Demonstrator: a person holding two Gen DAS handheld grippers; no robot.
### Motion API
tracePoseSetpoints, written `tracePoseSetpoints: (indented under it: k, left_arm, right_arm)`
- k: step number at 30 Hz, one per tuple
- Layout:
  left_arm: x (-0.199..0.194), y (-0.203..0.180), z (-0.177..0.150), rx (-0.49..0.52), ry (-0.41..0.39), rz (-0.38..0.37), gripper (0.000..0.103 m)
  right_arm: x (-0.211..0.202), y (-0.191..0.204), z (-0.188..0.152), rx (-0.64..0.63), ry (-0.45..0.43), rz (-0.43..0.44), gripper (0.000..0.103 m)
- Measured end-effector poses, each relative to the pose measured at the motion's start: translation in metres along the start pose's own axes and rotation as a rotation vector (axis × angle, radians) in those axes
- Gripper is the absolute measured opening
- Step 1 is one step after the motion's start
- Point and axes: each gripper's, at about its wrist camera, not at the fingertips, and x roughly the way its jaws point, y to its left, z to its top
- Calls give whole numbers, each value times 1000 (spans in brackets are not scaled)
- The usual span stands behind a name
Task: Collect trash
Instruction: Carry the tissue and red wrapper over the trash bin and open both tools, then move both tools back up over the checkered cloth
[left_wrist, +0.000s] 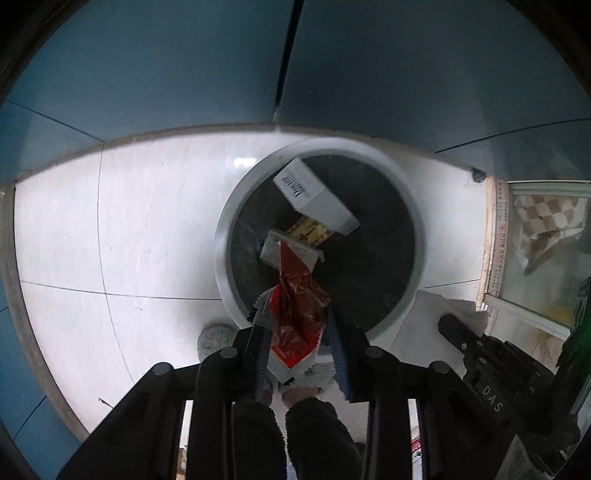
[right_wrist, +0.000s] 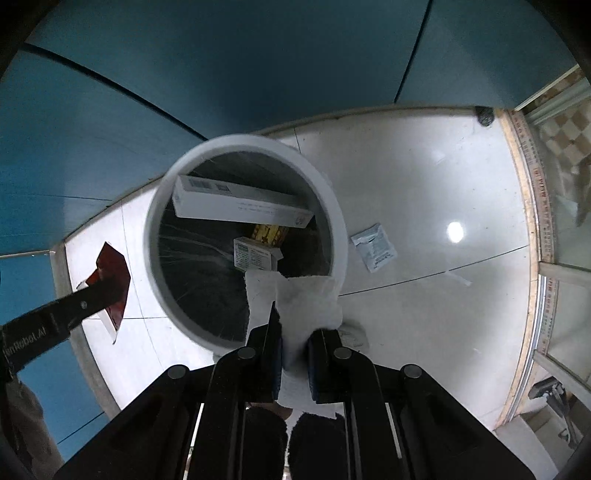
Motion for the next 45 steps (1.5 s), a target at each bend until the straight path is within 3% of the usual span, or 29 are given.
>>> tracePoseSetpoints:
  k: [3,5,7,10,11,13,15,22,26,45]
  left_arm:
    - [4,9,2,-25,11,12,31]
    - [2,14,2,-34,-1,20,45]
    - [-3,18,1,-40,-19,37,78]
    - [-11,22,-4,-41,-39,68,100]
    - [-14,23,-6,-40,-39,80,102]
    - [-21,25,-11,-29,-51,120,103]
    - [-31,26,-18,-16,-79,150,103]
    - [-90,25,-48,-8,-148,248,103]
    - [-134,20,-66,-23,-160,253,103]
    - [-358,-39,-161,-12,-261,197,103]
  right_arm:
    - [15,5,6,-12,22,-14,12]
    - [18,8,8,-27,39,-14,17]
    - [19,12,8,-41,40,-35,43]
    - [14,16,7,-45,36,-39,66]
    - [11,17,6,-50,34,-46,70]
    - [4,18,3,-52,35,-55,89]
    - [-5,20,0,-51,37,-74,102]
    - [-59,25,-18,-55,24,-113,103]
    - [-109,31,-32,-69,3,-123,103]
    - [-447,57,-110,-103,-171,-95,103]
